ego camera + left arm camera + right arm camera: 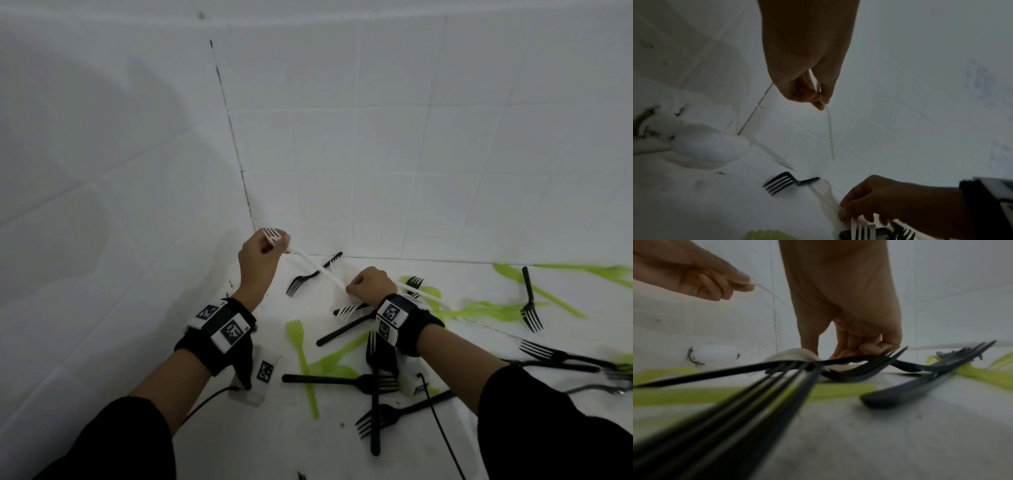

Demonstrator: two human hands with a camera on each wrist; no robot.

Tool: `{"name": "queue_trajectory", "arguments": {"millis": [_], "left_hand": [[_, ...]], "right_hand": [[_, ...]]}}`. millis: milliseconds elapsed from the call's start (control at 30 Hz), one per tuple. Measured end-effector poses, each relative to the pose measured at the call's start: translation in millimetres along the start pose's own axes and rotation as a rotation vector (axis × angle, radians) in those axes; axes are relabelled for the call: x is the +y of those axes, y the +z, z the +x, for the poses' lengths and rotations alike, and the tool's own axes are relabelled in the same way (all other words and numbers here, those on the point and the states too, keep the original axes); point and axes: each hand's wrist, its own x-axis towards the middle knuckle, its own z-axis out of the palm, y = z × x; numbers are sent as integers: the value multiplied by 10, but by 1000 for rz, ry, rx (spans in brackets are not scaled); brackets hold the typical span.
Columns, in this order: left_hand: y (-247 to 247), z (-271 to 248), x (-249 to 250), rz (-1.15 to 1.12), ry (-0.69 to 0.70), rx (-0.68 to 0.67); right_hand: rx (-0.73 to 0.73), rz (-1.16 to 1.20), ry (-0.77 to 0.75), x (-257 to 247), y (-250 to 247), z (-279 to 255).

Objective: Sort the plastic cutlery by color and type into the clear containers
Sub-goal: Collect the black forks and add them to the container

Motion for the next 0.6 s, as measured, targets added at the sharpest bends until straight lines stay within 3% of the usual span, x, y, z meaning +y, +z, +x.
{"name": "queue_trajectory", "arguments": {"millis": [200,333,400,500,600], "left_hand": [[140,20,28,9,83,-133],[323,-47,11,103,-17,-487],[420,-136,-36,265,-18,-648],[580,-297,-46,527,25,-765],[685,-389,-30,738,46,-933]], "right_hand": [[231,425,-5,50,-158,-58],[283,750,-9,74,-429,-166],[297,783,-53,97,-580,-240],[379,766,-78,213,-796,-324],[398,736,-23,383,-943,-385]]}}
